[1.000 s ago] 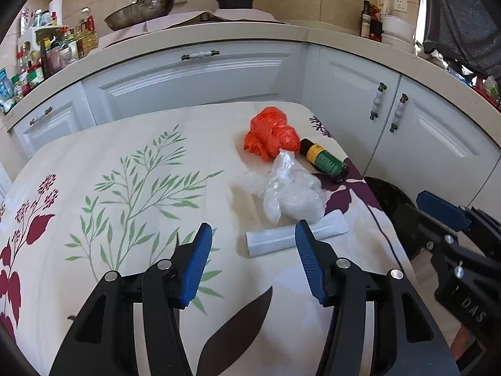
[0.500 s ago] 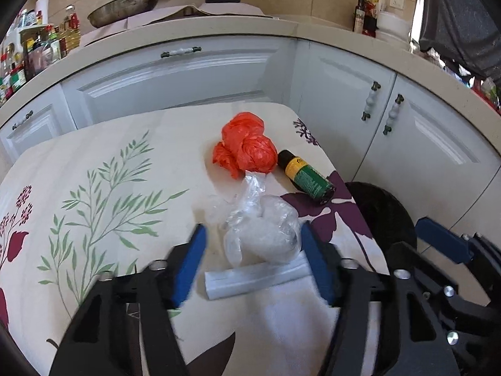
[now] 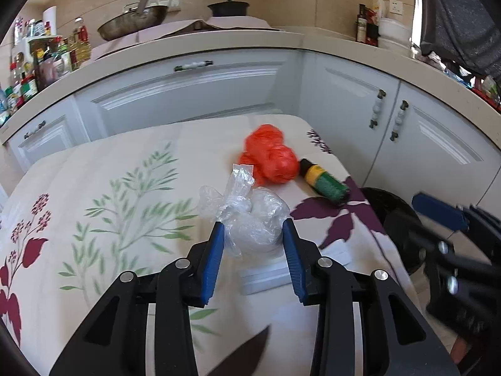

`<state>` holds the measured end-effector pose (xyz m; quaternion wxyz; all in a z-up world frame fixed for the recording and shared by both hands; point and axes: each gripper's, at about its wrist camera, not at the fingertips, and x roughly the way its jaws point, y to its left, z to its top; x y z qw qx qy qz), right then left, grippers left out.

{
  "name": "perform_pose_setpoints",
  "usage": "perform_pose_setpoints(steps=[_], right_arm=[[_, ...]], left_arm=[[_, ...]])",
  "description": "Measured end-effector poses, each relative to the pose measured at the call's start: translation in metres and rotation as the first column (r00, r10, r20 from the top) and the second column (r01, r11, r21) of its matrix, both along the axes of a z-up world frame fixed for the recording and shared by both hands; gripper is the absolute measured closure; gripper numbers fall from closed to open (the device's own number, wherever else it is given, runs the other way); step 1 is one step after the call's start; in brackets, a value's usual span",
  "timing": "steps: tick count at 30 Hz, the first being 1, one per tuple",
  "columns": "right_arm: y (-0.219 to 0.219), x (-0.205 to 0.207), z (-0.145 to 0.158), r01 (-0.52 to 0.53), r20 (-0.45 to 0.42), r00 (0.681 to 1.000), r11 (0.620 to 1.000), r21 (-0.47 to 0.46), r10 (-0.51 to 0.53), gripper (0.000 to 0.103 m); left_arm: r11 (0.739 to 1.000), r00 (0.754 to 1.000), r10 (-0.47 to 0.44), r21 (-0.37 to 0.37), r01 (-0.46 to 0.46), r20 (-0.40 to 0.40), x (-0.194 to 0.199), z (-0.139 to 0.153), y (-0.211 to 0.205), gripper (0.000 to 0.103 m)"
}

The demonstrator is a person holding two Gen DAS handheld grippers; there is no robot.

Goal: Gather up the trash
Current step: 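Grasp the clear plastic bag with the left tool while the right tool grasps the green bottle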

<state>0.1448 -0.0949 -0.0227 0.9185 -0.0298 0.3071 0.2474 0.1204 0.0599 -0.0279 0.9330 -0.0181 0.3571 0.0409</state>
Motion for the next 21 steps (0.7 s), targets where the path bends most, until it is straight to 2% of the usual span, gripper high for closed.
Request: perform_pose_setpoints(steps=[8,10,17,21], right_arm=[[0.026,0.035,0.0,-0.026,0.007,1.0,0.999,-0.046,0.027,0.057],[0.032,0.044,-0.005,-0.034,-0.01,0.999,0.997,-0.063,0.034,0.065],[0.042,0.065,-0.015,-0.046,-0.059,0.997,0.993,-0.112,0.039,0.069],[0.048,0.072,-0.023,-0.073,-0.098,0.993,0.988,-0.139,0.059,0.078]], left_arm=[[0.996,0.996,0.086,-0.004,-0.086,0.004,-0.013,0.004,0.04,0.064],[0.995,0.995,0.1,-0.006,-0.1,0.004,-0.015,0.004,0.047,0.064],[0.991,0.991,0.134,-0.02,-0.134,-0.012,-0.02,-0.002,0.066,0.064],[0.99,0.99,0.141,-0.029,-0.141,-0.018,-0.02,-0.004,0.07,0.064]])
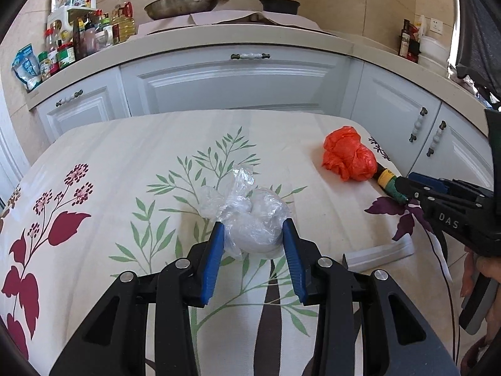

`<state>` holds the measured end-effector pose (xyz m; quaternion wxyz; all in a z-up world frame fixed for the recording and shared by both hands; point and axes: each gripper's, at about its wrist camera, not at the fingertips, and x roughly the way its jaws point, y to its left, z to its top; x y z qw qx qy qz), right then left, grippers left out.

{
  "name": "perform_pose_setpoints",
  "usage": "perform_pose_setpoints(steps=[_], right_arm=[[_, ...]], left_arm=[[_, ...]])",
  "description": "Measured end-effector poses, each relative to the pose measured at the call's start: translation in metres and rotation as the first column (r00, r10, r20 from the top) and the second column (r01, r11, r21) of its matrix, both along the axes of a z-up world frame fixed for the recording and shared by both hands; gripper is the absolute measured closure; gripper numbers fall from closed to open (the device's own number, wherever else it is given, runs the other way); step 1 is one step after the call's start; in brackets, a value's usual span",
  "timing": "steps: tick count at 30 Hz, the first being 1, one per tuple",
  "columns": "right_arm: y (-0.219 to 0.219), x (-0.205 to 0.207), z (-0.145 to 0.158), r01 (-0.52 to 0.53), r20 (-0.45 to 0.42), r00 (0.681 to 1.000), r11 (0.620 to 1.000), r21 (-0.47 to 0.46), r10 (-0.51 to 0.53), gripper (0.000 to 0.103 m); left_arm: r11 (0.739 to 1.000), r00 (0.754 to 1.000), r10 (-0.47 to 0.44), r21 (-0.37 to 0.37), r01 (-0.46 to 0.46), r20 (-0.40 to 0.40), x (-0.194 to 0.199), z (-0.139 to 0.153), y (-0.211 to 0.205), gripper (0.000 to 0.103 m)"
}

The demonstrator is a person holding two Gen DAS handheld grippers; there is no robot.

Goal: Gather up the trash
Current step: 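Grasp the clear plastic bag with the left tool while the right tool grasps the green bottle, then lift the clear bag and green bottle off the table with both tools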

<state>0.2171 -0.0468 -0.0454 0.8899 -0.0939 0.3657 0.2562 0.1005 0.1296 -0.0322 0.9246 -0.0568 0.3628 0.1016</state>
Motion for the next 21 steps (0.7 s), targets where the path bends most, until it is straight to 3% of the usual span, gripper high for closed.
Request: perform_pose_setpoints(steps=[1,7,13,21], right_arm=[[0.002,0.001,-0.002,-0.006,-0.006,1.0,1.0,-0.008,0.006,0.083],[0.003,-0.003,-0.002,-0.011,0.01,1.0,1.0,-0.024,0.011,0.083],[-0.006,-0.015,0.004,0.004,0.024,1.0,1.0,0.019,-0.005,0.084],[-0.003,-0.029,0.0,-0.019,-0.014,1.0,1.0,0.0,0.019,0.084]], left_arm=[[1.0,1.0,0.0,-0.001,0.0,0.0,0.0,0.0,0.0,0.064],[1.0,1.0,0.007,-0.005,-0.007,-0.001,-0.001,-0.002,0.001,0.064],[1.0,1.0,0.007,-0.009,-0.007,0.001,-0.004,-0.002,0.002,0.064],[1.0,1.0,0.0,-0.012,0.0,0.001,-0.008,-0.002,-0.002,0.064]])
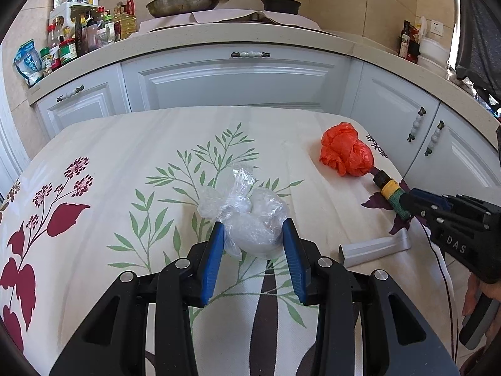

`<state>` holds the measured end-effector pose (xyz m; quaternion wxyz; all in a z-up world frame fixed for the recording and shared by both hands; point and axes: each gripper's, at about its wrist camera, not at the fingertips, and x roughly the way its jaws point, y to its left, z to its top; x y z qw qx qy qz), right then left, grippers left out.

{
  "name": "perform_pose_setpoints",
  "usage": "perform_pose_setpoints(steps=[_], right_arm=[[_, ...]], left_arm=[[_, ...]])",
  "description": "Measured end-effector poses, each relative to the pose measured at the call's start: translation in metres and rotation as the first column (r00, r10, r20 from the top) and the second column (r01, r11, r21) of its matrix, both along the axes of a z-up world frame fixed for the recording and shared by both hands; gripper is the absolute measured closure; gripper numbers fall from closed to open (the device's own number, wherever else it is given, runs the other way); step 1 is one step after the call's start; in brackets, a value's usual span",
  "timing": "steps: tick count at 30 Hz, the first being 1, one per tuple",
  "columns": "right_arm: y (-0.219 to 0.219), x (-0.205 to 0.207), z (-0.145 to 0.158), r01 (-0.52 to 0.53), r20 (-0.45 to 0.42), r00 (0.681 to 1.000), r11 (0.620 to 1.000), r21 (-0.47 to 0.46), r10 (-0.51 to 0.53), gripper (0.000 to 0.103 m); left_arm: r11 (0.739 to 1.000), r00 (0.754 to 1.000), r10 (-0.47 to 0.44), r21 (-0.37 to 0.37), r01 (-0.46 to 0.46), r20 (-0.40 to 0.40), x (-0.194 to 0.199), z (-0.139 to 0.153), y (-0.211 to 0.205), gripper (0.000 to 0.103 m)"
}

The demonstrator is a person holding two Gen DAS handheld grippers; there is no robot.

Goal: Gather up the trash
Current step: 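Lift the clear bag and green bottle off the table with both tools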

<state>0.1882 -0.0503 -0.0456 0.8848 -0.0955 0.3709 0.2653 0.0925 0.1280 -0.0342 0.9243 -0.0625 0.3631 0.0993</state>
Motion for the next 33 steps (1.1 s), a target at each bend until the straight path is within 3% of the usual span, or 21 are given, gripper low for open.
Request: perform_pose_setpoints(steps=[9,24,33], right_arm=[[0.012,0.003,-0.006,-0.029,-0.023,0.999,0.998,-0.052,0.028,0.076],[-0.007,-0.012,0.005,0.018,0.025,1.0,0.999,0.039,-0.019,0.079],[-0.004,-0.013,-0.001,0.01,-0.005,1.0,1.0,-0.002,-0.01,0.075]], left_arm=[[1.0,1.0,0.007,-0.006,-0.007,-0.004,-0.003,-0.002,0.002,0.064],[1.0,1.0,0.003,-0.015,-0.003,0.004,-0.005,-0.003,-0.001,0.064],[1.0,1.0,-0.009,-0.015,0.009,-0.001,-0.005,-0.004,-0.006,0.064]])
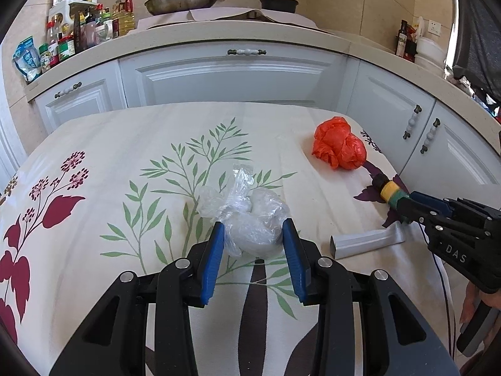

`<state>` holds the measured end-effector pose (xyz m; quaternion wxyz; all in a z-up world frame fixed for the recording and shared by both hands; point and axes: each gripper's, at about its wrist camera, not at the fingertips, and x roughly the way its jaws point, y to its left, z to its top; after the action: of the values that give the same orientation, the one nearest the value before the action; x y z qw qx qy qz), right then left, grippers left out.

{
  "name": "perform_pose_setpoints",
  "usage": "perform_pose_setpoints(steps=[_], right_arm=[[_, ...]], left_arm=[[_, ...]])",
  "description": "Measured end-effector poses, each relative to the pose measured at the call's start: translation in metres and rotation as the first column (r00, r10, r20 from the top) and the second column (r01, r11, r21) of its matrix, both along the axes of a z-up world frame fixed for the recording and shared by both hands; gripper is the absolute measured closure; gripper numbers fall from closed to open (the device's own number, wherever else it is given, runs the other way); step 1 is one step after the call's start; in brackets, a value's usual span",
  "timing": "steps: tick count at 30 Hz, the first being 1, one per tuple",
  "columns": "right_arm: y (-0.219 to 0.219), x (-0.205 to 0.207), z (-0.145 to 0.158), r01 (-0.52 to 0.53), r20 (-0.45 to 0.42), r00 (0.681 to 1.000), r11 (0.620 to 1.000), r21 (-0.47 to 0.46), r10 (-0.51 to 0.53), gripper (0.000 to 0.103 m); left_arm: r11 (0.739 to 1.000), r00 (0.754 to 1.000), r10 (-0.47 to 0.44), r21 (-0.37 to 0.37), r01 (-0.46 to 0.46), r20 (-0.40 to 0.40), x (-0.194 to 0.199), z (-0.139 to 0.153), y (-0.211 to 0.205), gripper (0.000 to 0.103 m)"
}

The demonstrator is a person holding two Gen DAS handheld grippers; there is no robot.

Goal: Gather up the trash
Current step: 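Lift the clear bag and green bottle off the table with both tools, then carry the bag and bottle over the black bin and open both tools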

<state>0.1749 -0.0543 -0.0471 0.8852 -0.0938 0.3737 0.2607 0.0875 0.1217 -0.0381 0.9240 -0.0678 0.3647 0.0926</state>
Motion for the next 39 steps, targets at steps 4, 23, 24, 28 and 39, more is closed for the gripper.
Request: perform_pose_setpoints(steps=[4,23,24,28,39], right_arm=[[0.004,0.004,0.002,-0.008,0.004,1.0,1.0,-0.009,0.008,0.066],[-0.001,0.0,0.008,-0.015,0.021,1.0,1.0,0.019,0.015,0.08],[-0.005,-0.002,0.009,-0.005,0.028,1.0,1.0,0.024,0.004,0.08],[-0.026,-0.006,0.017,0.04,0.053,0.998,0.998,0.044,-0.042,0.08],[-0.108,-0.02,0.03,0.216,0.131,0.966,0.975,0.057,-0.222,0.08]], left_arm=[[1.0,1.0,0.003,0.004,-0.003,0.003,0.0,0.001,0.0,0.064],[1.0,1.0,0.0,-0.011,0.0,0.013,0.002,0.005,-0.002,0.064],[1.0,1.0,-0.005,-0.01,0.005,0.017,0.002,0.007,-0.005,0.064],[0.999,0.999,-0.036,-0.01,0.036,0.035,0.003,0.014,-0.022,0.064],[0.986,0.984,-0.163,-0.01,0.164,0.07,0.013,0.028,-0.092,0.064]])
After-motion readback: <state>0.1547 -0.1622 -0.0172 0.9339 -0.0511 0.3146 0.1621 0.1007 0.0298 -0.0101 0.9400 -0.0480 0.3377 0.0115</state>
